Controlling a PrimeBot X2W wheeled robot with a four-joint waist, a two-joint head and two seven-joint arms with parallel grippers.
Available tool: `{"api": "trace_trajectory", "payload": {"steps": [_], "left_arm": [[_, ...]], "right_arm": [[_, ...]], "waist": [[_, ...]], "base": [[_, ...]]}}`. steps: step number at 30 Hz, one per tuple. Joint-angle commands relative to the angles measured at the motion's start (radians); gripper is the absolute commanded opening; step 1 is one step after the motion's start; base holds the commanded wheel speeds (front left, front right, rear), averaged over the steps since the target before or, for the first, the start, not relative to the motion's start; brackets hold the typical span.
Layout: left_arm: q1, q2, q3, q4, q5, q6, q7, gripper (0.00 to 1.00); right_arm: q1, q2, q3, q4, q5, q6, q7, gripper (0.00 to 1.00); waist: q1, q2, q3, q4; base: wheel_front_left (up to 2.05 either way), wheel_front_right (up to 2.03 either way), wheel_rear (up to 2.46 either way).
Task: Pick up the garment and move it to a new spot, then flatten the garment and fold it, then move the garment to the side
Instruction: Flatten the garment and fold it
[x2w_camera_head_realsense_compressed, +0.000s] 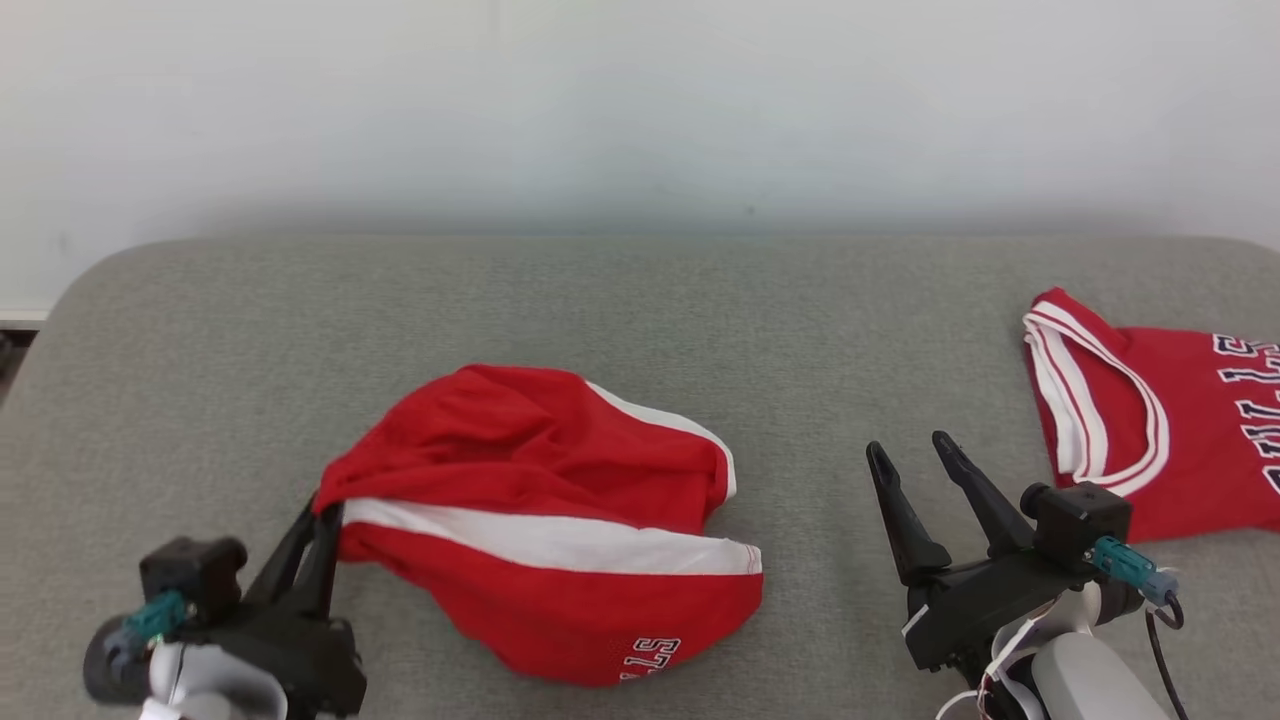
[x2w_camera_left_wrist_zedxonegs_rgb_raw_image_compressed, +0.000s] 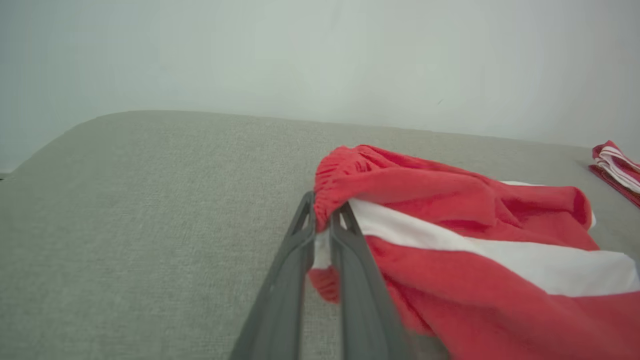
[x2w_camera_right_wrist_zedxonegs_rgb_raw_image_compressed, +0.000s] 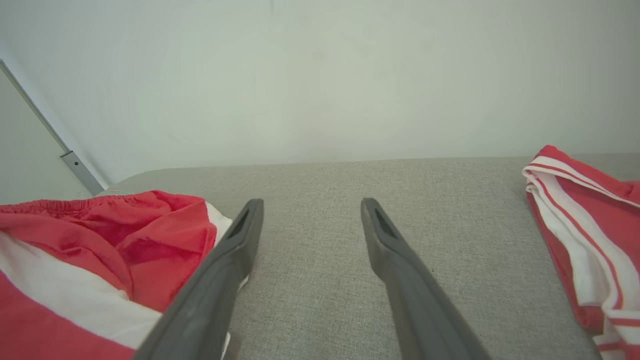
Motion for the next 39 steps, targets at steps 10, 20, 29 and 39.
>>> {"api": "trace_trajectory", "payload": {"steps": [10,20,29,39], "left_arm": [[0.147,0.017,0.026,-0.004,-0.08,0.017,0.015,0.0],[0.122,-0.008,0.026,0.107,-0.068,-0.007,-0.015,1.0],[0.112,-0.023,0.059,0.127,-0.034,-0.003,-0.031,1.0],[0.21,-0.04,0.208,-0.119,0.106,0.067,-0.031,1.0]], "right_arm": [[0.01,-0.007,0.014,0.005,0.011,-0.001,0.016,1.0],[0.005,-0.013,0.025,0.001,0.015,-0.001,0.02,1.0],[0.012,-0.017,0.029,0.002,0.015,-0.001,0.017,1.0],[0.039,-0.045,0.012,-0.012,0.013,-0.001,0.014,1.0]], "waist": [[0.0,-0.0001,-0.027,0.047],[0.0,-0.0001,-0.021,0.03],[0.0,-0.0001,-0.029,0.025],[0.0,-0.0001,-0.054,0.015]], "base": [[0.0,0.0,0.0],[0.0,0.0,0.0],[0.0,0.0,0.0],[0.0,0.0,0.0]]}}
